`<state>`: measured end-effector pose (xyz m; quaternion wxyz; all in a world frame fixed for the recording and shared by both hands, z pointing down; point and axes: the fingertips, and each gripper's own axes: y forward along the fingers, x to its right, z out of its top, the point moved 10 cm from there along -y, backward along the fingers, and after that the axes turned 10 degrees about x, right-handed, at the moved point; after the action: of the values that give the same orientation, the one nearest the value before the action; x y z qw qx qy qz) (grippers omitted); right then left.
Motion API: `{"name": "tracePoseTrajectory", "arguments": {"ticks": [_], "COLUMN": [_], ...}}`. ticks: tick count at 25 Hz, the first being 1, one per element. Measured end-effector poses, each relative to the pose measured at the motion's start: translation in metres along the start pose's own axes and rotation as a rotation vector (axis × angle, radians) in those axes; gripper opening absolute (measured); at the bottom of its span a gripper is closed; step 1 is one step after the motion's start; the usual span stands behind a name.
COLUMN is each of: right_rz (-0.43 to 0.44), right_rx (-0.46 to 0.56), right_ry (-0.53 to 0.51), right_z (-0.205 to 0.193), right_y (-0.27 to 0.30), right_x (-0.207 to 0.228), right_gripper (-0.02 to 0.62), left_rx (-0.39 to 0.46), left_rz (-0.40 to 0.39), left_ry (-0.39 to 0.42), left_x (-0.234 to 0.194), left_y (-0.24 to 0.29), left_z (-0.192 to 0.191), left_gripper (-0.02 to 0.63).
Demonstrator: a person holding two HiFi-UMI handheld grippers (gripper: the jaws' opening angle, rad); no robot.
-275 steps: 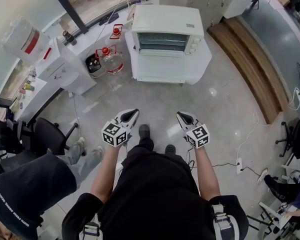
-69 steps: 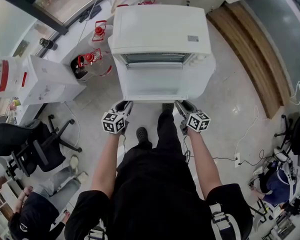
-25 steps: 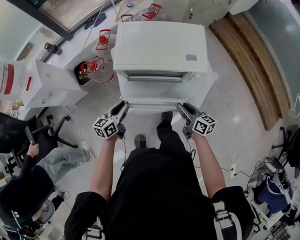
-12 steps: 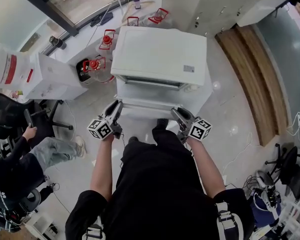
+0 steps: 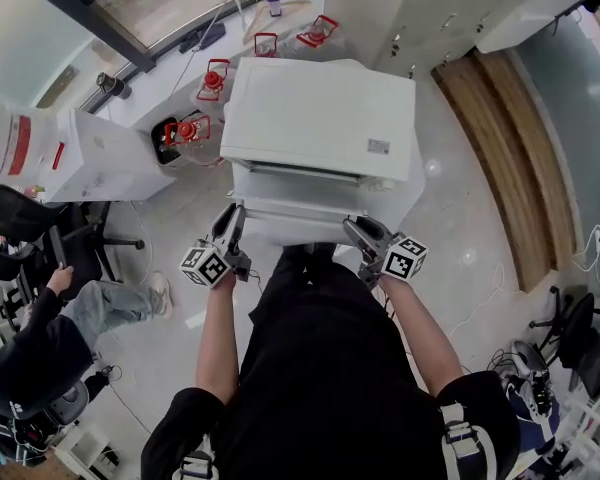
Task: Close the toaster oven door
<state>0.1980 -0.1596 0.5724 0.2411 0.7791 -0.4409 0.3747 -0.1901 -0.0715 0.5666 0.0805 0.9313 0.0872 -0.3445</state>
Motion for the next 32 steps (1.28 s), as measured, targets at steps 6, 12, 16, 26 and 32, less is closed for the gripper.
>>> {"name": "tracePoseTrajectory", "arguments": {"ticks": [6, 12, 16, 26, 32], "right_rz": [-0.025, -0.046, -0.063, -0.091, -0.107], "right_rx": [0.080, 0.109, 0.149, 0.227, 0.291], "right_ry": [0.008, -0.016, 0.019, 0.039, 0.051], "right_z": [0.006, 0.018, 0.022, 0.030, 0.035], "right_y": [0.009, 0.013, 0.015, 0.030, 0.034], "right_x": [-0.001, 0.000, -0.001, -0.003, -0.004], "right_gripper": [0.140, 0.149, 0.148, 0.153, 0.158], "left_rx": [-0.043, -0.048, -0.065, -0.092, -0.094], "left_rz": [-0.071, -0.112, -0.165, -0.250, -0.290], "left_ry": [-0.006, -0.012, -0.035, -0.051, -0.051], "left_x": [-0.007, -0.007, -0.011, -0.023, -0.025], "left_y": [0.015, 0.029, 0.038, 0.053, 0.064], "left_z": [0.017, 0.023, 0.028, 0.046, 0.053], "left_gripper": [0.110, 0.114, 0.118, 0.127, 0.130]}}
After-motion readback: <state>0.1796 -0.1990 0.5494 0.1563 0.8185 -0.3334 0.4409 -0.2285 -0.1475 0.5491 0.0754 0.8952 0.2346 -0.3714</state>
